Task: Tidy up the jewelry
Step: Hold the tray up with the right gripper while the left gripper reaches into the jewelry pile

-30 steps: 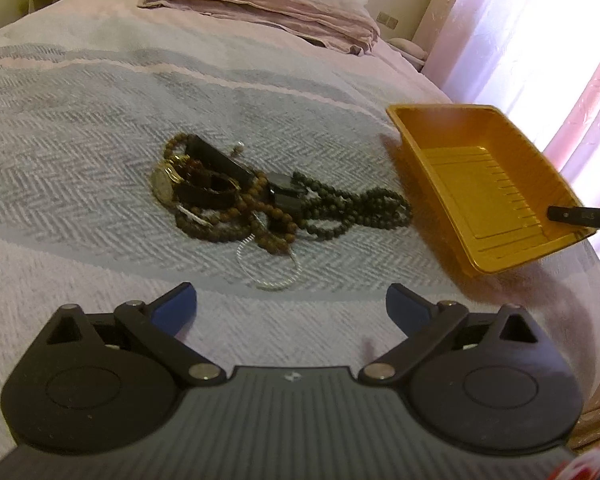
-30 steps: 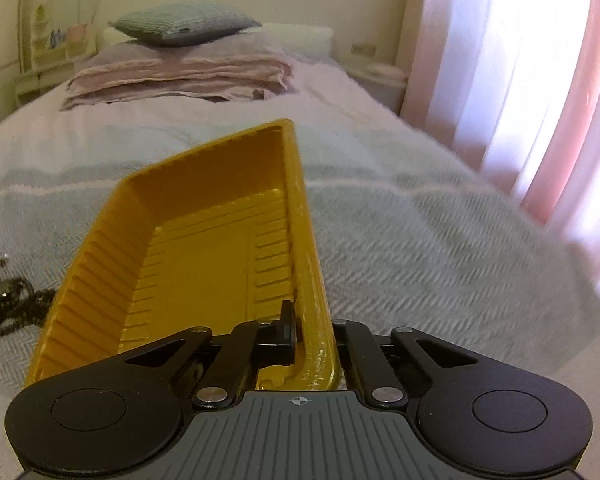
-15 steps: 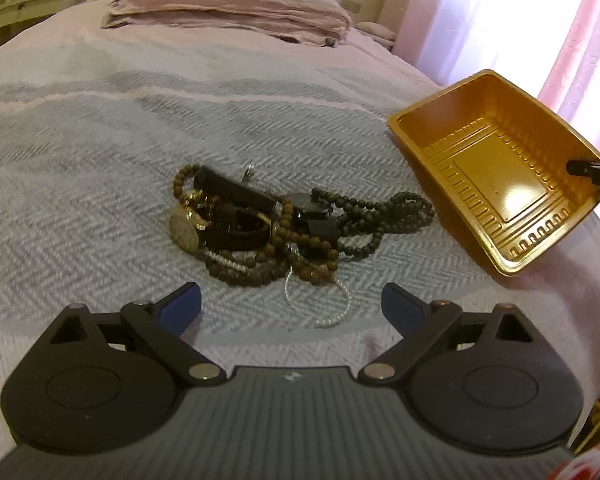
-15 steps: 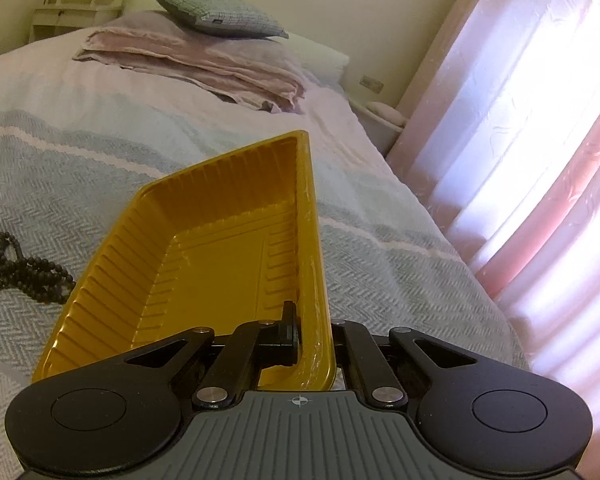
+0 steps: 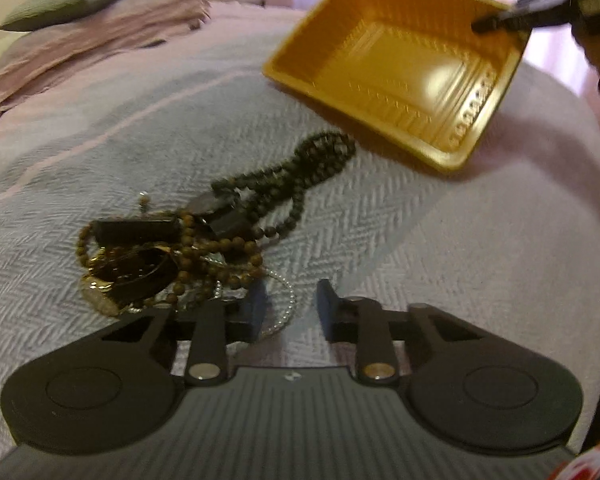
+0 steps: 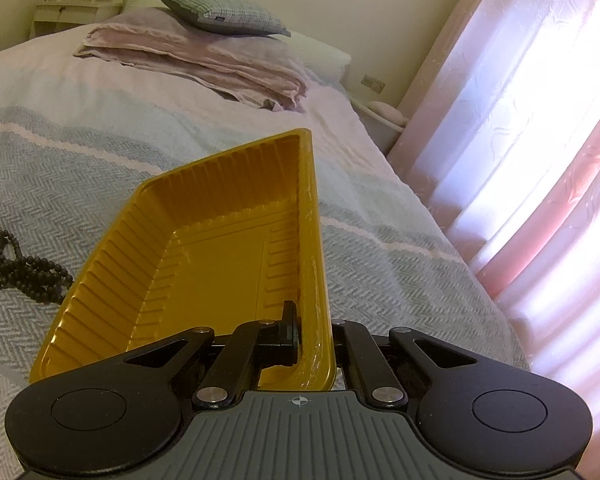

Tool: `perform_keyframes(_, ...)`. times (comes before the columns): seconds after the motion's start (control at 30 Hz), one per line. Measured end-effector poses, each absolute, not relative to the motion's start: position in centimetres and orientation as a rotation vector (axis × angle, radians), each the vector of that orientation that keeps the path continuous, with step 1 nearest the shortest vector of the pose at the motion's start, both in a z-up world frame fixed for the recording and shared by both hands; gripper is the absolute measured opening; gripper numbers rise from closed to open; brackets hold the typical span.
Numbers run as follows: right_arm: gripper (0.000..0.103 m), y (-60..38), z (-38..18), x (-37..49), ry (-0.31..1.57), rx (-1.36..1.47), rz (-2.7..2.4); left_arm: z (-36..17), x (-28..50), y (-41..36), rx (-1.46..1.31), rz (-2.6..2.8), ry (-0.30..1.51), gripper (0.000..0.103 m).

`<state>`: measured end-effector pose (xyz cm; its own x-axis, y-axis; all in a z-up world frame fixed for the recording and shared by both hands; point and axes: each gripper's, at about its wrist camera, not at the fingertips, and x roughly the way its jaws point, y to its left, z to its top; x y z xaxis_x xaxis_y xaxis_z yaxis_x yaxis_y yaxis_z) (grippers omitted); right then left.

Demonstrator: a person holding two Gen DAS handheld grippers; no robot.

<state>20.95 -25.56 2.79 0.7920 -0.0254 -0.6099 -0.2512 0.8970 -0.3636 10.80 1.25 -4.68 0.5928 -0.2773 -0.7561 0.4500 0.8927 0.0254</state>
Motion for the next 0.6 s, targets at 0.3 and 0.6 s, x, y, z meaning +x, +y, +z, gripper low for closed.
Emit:
perform_keyframes(0.3,0.004,-26.1,2.7,20.8,0.649,-0.435,0.128,-3.6,11.6,1.0,0.258,-0.459,0.857,0.002)
perform_keyframes(0.6,0.004,-26.0,2.7,20.5,0.640,-0.421,0.128,4.3,11.4,3.2,0.169,-0.483,0.713,0.002)
